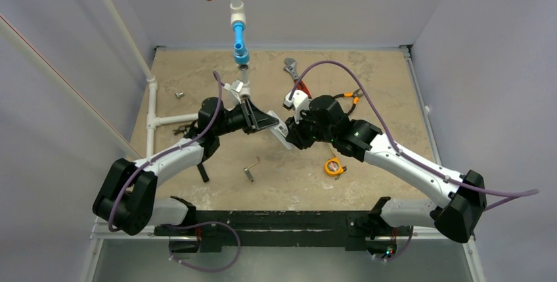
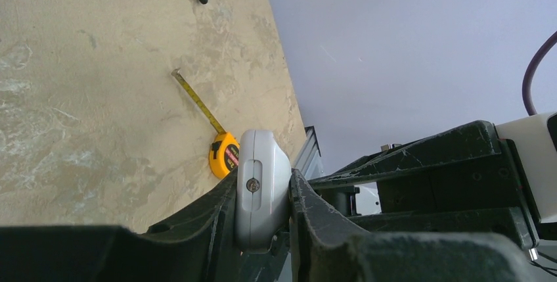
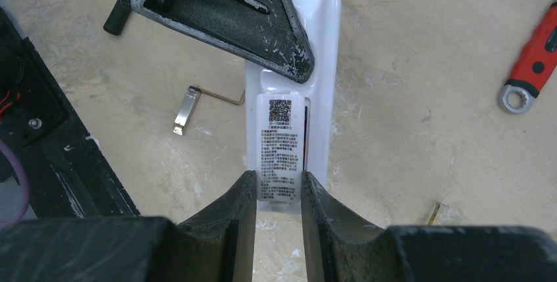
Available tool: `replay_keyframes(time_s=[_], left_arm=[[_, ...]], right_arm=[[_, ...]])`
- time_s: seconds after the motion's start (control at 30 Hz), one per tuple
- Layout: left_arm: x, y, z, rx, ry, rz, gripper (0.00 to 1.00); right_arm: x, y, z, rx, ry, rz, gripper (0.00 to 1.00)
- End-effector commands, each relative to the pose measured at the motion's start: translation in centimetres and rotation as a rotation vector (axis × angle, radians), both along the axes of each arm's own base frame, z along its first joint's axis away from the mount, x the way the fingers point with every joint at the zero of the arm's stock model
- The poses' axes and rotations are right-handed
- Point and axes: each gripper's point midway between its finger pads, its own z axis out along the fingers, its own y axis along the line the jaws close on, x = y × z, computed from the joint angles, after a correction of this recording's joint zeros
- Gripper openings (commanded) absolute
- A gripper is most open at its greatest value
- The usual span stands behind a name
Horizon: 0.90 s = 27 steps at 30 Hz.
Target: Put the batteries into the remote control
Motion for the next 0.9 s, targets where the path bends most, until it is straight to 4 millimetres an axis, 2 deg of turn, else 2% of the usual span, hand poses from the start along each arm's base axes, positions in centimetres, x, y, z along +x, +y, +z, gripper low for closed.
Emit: replay_keyframes(time_s=[0.0,0.87], left_arm=[[0.1,-0.6,2.7,-0.056,-0.088,-0.032,0.0],[0.0,-0.5,2.7,-0.057,-0.089,-0.031,0.0]], right_arm=[[0.8,0.7,1.9,0.035,-0.056,0.005,0.19],[0.8,0.0,0.1,-0.032,-0.038,0.0,0.19]])
